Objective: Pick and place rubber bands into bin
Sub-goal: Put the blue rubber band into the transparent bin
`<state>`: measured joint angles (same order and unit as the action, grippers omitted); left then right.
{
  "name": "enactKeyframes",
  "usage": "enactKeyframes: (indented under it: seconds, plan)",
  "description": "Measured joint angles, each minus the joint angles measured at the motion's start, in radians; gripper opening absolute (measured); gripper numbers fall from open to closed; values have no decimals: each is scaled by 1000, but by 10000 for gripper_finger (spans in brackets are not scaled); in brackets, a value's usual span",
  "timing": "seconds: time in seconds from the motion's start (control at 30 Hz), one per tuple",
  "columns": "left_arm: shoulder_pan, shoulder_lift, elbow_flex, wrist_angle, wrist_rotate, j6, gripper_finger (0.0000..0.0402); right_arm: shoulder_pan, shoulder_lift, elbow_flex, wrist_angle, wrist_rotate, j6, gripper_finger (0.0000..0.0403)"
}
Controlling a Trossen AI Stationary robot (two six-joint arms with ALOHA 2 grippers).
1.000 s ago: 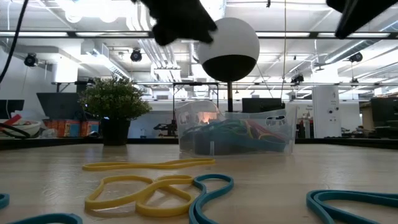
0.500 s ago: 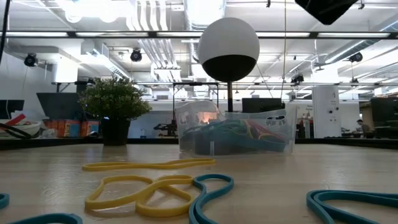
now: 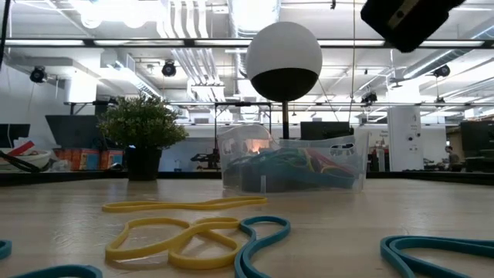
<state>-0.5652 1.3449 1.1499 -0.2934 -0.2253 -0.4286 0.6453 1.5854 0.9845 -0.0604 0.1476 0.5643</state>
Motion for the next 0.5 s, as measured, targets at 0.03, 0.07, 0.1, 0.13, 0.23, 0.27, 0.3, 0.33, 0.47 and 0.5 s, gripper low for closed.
enactKeyframes:
  seconds: [0.03,0.07,0.1,0.13,0.23,0.27,0.3,0.33,0.47,0.5]
  plan:
    - [-4,0,-4,-3,-1,-10,125,0,1,-6,1,-1,1,56]
    - [-7,0,-7,-2,-4,-16,125,0,6,-10,-1,-6,3,56]
    - [-10,1,-9,-1,-10,-22,125,0,14,-12,0,-17,5,56]
    - [-12,1,-12,0,-15,-29,125,0,23,-12,1,-27,5,56]
    - [-19,2,-17,1,-19,-37,125,1,80,-5,11,-56,4,56]
    - [-20,2,-19,1,-19,-38,125,3,104,-1,11,-63,4,56]
    - [-21,2,-22,2,-19,-44,125,3,133,8,11,-67,3,56]
    - [-23,2,-26,4,-19,-56,125,3,161,20,11,-71,2,56]
    - [-34,2,-39,4,-20,-89,125,3,256,73,13,-70,-6,57]
    - [-38,2,-43,3,-21,-95,125,2,279,88,17,-70,-15,57]
